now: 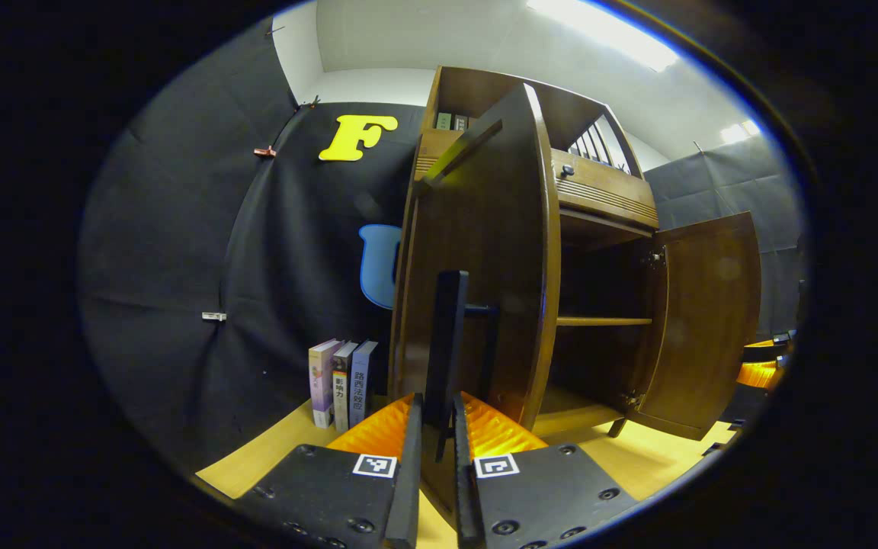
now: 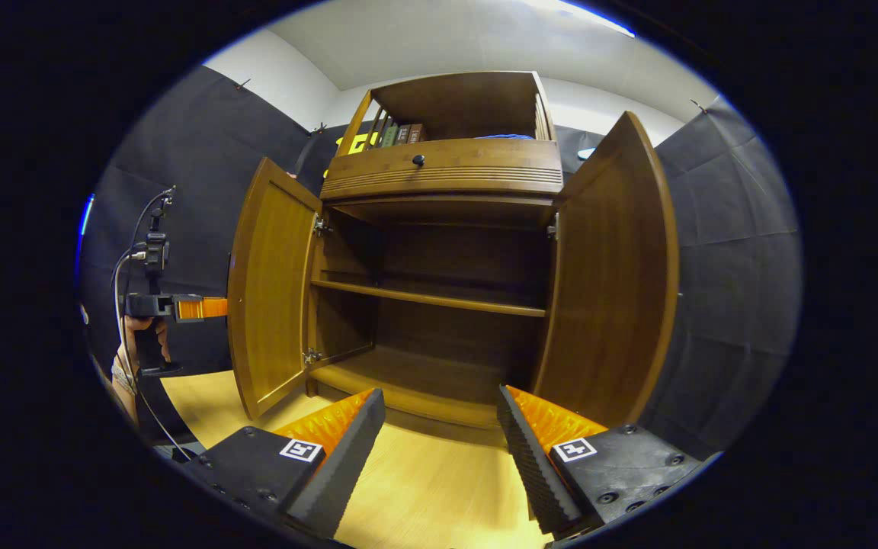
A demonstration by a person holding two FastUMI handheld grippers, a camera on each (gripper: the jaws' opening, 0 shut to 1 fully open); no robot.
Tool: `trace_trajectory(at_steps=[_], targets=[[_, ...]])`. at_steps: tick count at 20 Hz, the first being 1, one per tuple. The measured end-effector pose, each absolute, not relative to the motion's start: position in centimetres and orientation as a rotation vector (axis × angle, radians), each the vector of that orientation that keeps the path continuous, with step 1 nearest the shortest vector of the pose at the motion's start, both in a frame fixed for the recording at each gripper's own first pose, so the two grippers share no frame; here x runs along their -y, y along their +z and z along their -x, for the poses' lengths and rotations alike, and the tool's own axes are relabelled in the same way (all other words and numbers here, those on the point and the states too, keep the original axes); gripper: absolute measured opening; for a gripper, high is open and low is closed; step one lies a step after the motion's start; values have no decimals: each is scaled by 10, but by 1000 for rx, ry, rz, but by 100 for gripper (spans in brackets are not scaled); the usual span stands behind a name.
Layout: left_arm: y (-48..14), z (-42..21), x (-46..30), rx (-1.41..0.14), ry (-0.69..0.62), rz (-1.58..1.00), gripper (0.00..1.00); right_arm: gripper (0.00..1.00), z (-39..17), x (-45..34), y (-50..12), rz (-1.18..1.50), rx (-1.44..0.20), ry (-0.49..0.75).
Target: Open the right door of the double-door shoe cabinet with the right hand, and open the left door with the left hand.
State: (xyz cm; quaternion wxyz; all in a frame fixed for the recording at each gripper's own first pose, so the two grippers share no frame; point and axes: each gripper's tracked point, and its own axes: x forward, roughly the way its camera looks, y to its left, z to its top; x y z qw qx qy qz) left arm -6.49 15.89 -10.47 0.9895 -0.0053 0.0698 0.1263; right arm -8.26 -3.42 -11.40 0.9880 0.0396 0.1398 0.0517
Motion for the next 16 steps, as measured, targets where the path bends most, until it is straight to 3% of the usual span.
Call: trace_trajectory(at_steps=[6, 11, 16], targets=[[-83, 107, -205, -124, 413, -37, 20, 94, 63, 4, -116, -96, -283, 164], [-57, 127, -180, -99, 393, 3, 20, 94, 43, -8, -109, -119, -257, 178], [-17, 95, -133, -35, 323, -28, 20, 94, 22, -17, -87, -151, -226, 142]])
